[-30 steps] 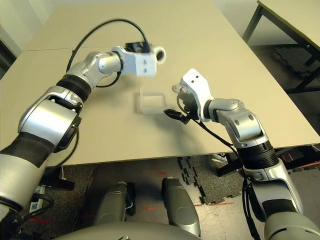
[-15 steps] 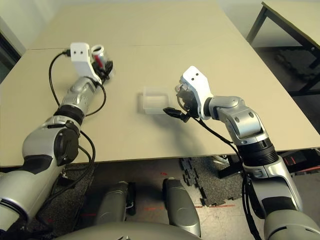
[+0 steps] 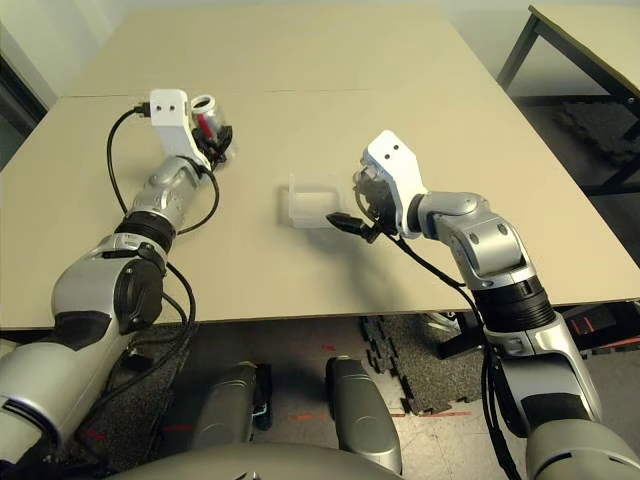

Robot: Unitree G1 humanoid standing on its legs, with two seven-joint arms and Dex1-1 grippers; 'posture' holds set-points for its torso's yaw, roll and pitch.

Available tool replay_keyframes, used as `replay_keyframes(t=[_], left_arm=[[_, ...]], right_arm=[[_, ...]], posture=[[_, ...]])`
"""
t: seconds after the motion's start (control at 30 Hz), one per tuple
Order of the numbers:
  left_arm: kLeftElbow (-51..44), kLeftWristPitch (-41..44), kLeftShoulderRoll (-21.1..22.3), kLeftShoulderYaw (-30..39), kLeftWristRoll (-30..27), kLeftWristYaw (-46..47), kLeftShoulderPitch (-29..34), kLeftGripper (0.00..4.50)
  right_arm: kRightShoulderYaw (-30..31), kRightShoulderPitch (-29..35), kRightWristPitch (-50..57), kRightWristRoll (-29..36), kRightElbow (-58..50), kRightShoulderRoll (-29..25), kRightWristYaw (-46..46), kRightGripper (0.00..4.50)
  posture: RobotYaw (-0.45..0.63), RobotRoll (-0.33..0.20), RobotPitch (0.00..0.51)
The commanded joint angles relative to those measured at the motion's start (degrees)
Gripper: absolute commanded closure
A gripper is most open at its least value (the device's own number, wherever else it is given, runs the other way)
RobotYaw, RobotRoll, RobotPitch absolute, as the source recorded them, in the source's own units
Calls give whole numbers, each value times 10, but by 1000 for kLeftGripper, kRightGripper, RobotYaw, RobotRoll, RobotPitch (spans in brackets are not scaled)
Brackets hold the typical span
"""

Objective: Pour the medicine from the bottle into the box.

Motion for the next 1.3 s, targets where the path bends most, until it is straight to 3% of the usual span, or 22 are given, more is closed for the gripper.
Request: replay_keyframes(t=[0.03, 0.17, 0.27, 0.47, 0.77, 1.03, 1.3], left_arm=[[-9, -135, 33, -174, 184, -37, -59, 1986], [-6, -246, 64, -346, 359, 15, -125, 1986], [2, -271, 66, -464, 484, 62, -167, 1986], [17, -268, 36, -596, 622, 155, -224, 1986], [46, -235, -50, -622, 652, 187, -273, 1986], [35, -228, -65, -682, 706, 203, -251, 1986], [30, -235, -61, -682, 701, 191, -237, 1986]], right_arm=[[0, 6, -2, -1, 2, 3, 0, 0], [1, 8, -12, -4, 11, 3, 2, 0], [1, 6, -23, -6, 22, 16, -5, 0], [1, 4, -38, -11, 34, 40, -14, 0], [-6, 12, -48, -13, 36, 56, -28, 0], [-10, 19, -48, -11, 34, 49, -31, 0], [-10, 12, -45, -10, 38, 45, -27, 0]], posture=[[-146, 0, 116], [-142, 0, 112], [-148, 0, 99], [-164, 0, 84], [-208, 0, 82], [-215, 0, 82], [-197, 0, 91]])
